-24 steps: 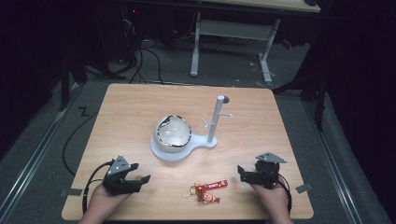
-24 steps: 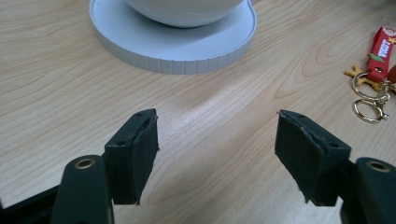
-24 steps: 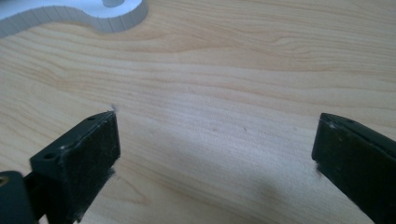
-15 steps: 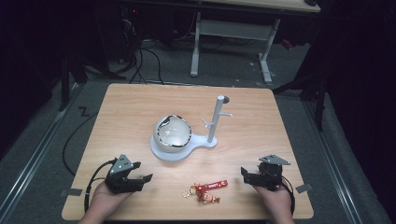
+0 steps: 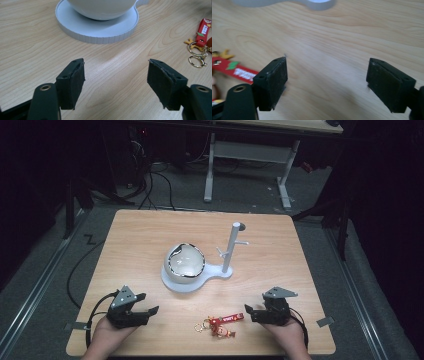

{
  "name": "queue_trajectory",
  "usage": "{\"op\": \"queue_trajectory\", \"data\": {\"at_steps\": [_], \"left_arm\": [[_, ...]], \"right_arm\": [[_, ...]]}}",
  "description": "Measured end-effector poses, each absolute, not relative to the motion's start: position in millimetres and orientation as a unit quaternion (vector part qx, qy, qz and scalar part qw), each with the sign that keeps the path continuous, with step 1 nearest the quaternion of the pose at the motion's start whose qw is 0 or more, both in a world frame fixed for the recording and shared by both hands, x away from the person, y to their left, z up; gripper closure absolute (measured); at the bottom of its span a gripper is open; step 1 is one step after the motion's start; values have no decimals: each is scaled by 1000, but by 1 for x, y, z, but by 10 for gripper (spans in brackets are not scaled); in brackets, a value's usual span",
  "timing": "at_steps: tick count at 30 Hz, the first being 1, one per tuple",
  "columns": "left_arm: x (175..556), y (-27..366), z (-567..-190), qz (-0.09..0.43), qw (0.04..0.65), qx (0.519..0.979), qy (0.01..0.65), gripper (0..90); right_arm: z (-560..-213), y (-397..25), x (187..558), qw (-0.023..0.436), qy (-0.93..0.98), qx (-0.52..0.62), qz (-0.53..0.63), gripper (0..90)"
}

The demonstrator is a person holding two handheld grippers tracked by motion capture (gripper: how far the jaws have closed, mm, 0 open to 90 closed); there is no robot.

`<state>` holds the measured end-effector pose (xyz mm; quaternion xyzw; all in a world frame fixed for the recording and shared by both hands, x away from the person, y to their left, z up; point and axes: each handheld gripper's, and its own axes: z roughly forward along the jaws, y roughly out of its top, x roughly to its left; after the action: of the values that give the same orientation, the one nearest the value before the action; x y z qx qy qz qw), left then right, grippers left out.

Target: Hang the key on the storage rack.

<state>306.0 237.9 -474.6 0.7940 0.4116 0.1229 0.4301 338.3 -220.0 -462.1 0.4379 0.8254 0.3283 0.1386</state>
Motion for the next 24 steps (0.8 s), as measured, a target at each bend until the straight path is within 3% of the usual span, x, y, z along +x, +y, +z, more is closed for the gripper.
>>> {"op": "queue_trajectory", "data": {"at_steps": [8,16,20,24], "left_arm": [[303,245,-473,121,437,787,418,310],[303,238,-474,120,430,797,406,313],[304,238,-475,119,430,797,407,314],[304,238,-474,119,431,797,407,314]], "right_arm": [[-467,-180,322,100,872,351,327,253],[-478,-166,321,97,895,323,293,307],[-478,-167,319,97,897,319,290,428],[-477,-168,318,100,897,319,288,491]]}}
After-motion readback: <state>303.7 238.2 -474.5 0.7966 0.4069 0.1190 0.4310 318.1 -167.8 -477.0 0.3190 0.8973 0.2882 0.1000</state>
